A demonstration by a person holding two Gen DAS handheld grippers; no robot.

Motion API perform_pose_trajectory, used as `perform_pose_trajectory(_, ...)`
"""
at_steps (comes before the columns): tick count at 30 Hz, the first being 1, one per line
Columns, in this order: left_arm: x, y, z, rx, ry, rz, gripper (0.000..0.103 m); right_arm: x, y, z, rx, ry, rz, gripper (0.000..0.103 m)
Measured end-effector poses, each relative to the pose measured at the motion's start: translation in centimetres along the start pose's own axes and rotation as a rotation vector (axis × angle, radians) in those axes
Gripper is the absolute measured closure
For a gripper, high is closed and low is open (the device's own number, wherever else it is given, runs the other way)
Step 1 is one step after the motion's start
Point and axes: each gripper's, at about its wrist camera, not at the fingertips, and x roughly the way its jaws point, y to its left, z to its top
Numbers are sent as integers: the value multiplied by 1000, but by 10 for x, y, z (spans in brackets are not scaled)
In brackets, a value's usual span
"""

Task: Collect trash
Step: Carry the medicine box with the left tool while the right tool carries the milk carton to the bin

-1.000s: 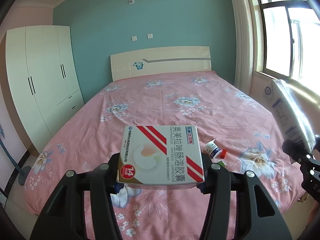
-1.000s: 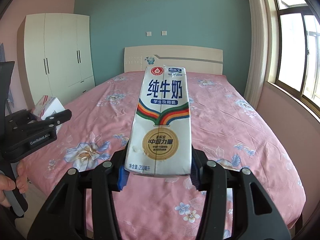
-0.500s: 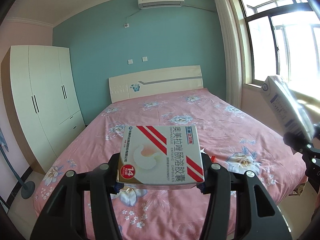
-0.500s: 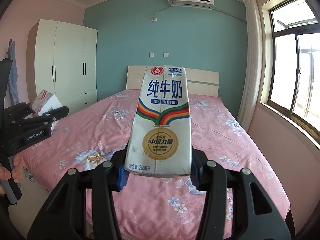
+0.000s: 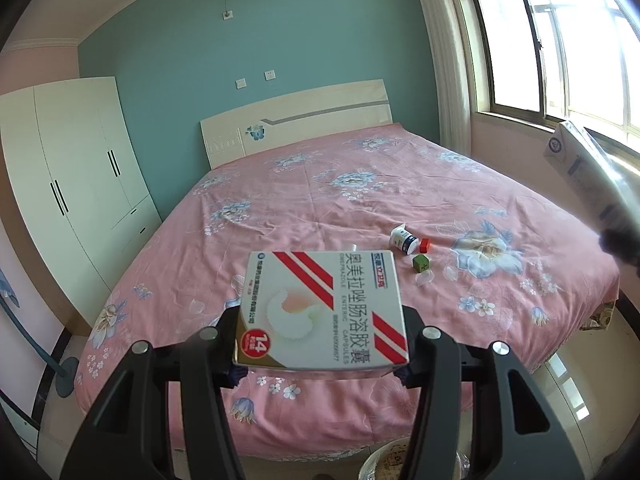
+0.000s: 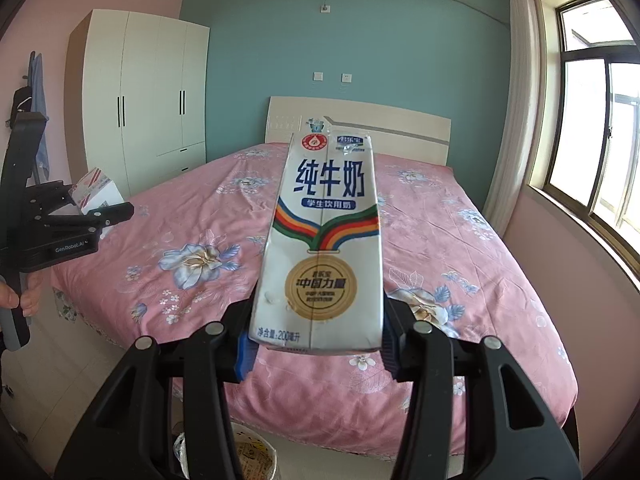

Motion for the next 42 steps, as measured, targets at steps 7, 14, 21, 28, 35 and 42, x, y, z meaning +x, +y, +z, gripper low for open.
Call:
perform_pose_trajectory(7,30,-10,-49,40,124,-38,47,20,17,-46,-33,117,18,54)
perform_pose_trajectory(14,61,-25,-99,71,251,-73,47,37,37,-87,-57,210,76,54)
perform_pose_trajectory(21,84,-37,-135,70,354,-140,47,55,60,-129,-58,302,151,54)
perform_pose_trajectory(28,104,-62,-177,108,444,-182,47,84,74,-178,-32,426,205,54)
perform_pose_trajectory(35,131,-79,-223,118,557,-218,47,107,88,-220,-17,531,248,54)
perform_pose_trajectory(42,158,-93,-268,108,671,-254,47,133,103,-261,8,632,290,54)
